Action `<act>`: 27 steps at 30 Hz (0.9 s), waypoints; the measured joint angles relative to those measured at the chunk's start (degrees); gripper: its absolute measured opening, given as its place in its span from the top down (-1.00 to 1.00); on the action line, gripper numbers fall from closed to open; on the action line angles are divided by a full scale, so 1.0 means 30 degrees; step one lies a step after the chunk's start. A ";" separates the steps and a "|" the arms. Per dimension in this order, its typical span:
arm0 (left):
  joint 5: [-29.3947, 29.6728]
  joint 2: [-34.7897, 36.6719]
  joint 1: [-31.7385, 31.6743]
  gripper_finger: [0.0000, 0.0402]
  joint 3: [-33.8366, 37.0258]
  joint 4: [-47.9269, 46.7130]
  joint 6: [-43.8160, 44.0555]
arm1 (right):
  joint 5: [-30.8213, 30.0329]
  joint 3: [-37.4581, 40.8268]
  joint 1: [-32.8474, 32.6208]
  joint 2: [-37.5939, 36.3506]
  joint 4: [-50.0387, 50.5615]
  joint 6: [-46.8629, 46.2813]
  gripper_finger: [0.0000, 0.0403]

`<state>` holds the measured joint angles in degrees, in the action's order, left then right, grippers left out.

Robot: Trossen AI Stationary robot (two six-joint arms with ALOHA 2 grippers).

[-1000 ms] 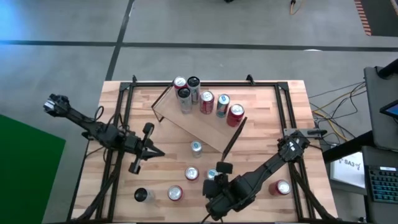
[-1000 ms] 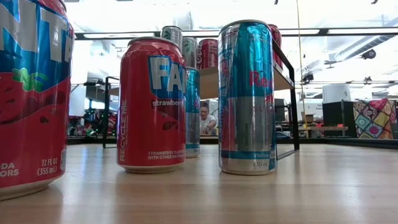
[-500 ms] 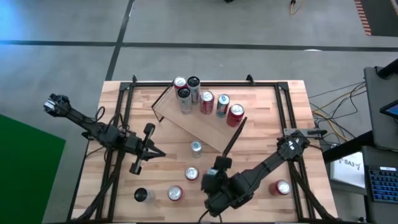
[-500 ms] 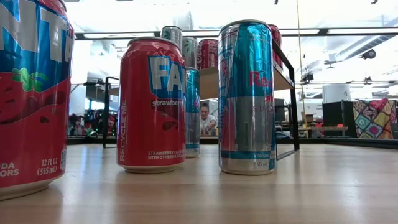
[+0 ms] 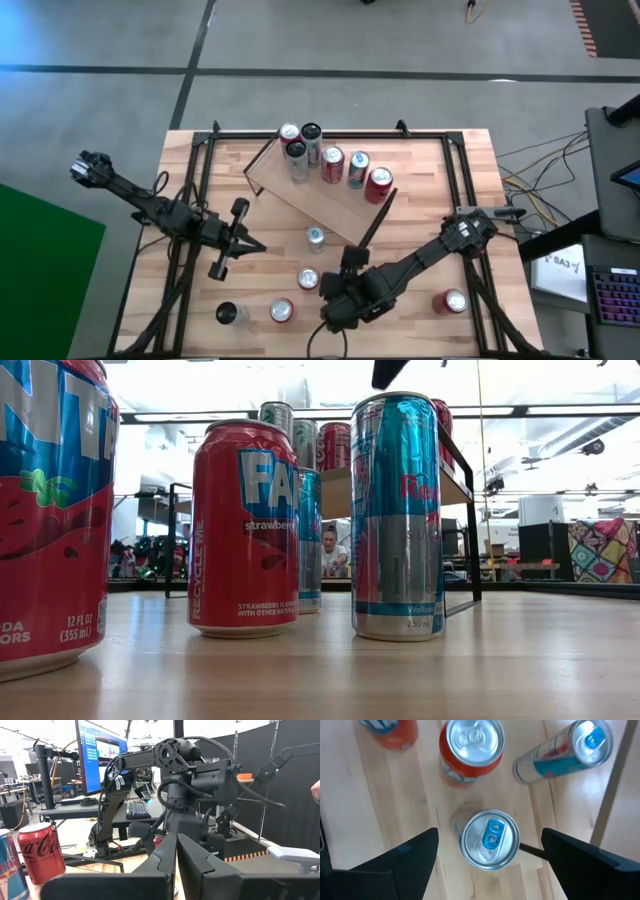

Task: Place canned beverage on shelf
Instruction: Put the silver/blue soda can on the shelf, align with the other silver/blue soda can

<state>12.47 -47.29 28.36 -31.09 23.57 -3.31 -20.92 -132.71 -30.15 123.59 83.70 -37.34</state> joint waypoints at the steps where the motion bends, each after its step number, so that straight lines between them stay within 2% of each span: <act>1: 0.0000 0.0000 0.0000 1.00 0.0000 0.0000 -0.0006 | 0.0180 0.0141 0.0069 0.0000 -0.0005 0.0053 -0.70; 14: 0.0000 0.0000 0.0000 1.00 0.0000 0.0000 -0.0141 | 0.2178 0.1598 0.1080 -0.0007 -0.0109 0.0787 -0.70; 22: 0.0000 0.0000 0.0000 1.00 0.0000 -0.0004 -0.0142 | 0.3504 0.2715 0.1775 -0.0015 -0.1662 0.1707 -0.67; 27: 0.0000 0.0000 0.0000 1.00 0.0000 -0.0007 -0.0139 | 0.3634 0.3062 0.1836 -0.0015 -0.1712 0.1371 -0.63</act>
<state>12.47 -47.29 28.36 -31.09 23.55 -3.73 -10.02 -123.53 -24.64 123.55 78.56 -33.22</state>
